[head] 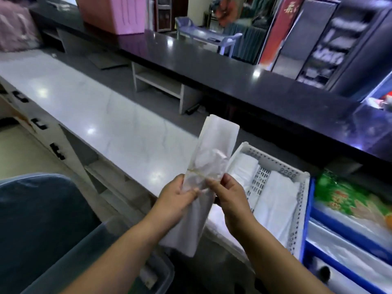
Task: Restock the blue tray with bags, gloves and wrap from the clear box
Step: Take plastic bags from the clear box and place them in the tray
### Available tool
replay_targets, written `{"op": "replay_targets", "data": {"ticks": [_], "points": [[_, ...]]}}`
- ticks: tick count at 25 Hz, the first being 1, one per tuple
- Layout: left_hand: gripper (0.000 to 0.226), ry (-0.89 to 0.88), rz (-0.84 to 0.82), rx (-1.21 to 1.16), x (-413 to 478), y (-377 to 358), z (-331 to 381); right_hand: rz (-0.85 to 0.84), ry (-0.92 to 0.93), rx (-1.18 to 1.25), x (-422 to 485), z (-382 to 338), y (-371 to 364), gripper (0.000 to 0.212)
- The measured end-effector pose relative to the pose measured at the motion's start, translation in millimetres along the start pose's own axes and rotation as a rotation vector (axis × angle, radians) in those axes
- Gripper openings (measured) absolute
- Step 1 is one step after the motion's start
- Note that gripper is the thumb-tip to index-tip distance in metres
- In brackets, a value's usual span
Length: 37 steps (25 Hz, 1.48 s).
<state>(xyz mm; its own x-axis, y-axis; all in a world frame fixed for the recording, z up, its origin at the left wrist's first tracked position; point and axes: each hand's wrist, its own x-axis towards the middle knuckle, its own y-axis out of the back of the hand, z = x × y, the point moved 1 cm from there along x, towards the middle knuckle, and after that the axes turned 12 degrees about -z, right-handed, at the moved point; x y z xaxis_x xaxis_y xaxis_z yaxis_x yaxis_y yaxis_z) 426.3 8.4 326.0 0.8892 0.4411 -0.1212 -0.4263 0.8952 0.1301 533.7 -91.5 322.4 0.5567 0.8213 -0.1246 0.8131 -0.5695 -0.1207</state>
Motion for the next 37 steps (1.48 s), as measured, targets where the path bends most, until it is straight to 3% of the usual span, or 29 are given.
{"op": "replay_targets", "data": {"ticks": [5,7,9,11,13,15,17,19,20,23,26,29,37], "points": [[0.036,-0.025,-0.018,0.333,46,-77,15,0.399,0.034,-0.102,-4,-20,115,0.004],[0.035,-0.043,-0.138,0.388,55,-105,11,0.502,-0.043,-0.174,-4,-15,149,0.007],[0.042,0.027,-0.268,0.409,62,-130,6,0.502,-0.141,-0.149,-3,-3,165,0.013],[0.050,0.136,-0.314,0.565,70,-141,-3,0.400,-0.201,-0.075,0,7,165,0.016],[0.030,0.209,-0.261,0.758,80,-139,-10,0.287,-0.209,-0.047,3,11,163,0.007],[0.010,0.243,-0.199,0.812,87,-132,-18,0.213,-0.215,-0.200,5,14,168,0.006],[0.011,0.264,-0.175,0.796,90,-128,-25,0.101,-0.259,-0.625,3,16,181,0.010],[0.009,0.252,-0.137,0.787,91,-126,-26,-0.153,-0.246,-1.135,-1,20,192,0.016],[0.007,0.247,-0.123,0.786,91,-125,-25,-0.309,-0.167,-1.334,-2,22,195,0.018],[0.038,0.250,-0.120,0.749,90,-124,-25,-0.638,0.096,-1.656,-2,27,197,0.032],[0.053,0.215,-0.105,0.773,88,-121,-26,-0.663,0.181,-1.849,5,21,199,0.036],[0.061,0.184,-0.124,0.802,87,-124,-31,-0.625,0.297,-1.925,4,10,200,0.018],[0.063,0.197,-0.226,0.807,84,-143,-39,-0.538,0.501,-1.918,2,13,196,0.011]]}}
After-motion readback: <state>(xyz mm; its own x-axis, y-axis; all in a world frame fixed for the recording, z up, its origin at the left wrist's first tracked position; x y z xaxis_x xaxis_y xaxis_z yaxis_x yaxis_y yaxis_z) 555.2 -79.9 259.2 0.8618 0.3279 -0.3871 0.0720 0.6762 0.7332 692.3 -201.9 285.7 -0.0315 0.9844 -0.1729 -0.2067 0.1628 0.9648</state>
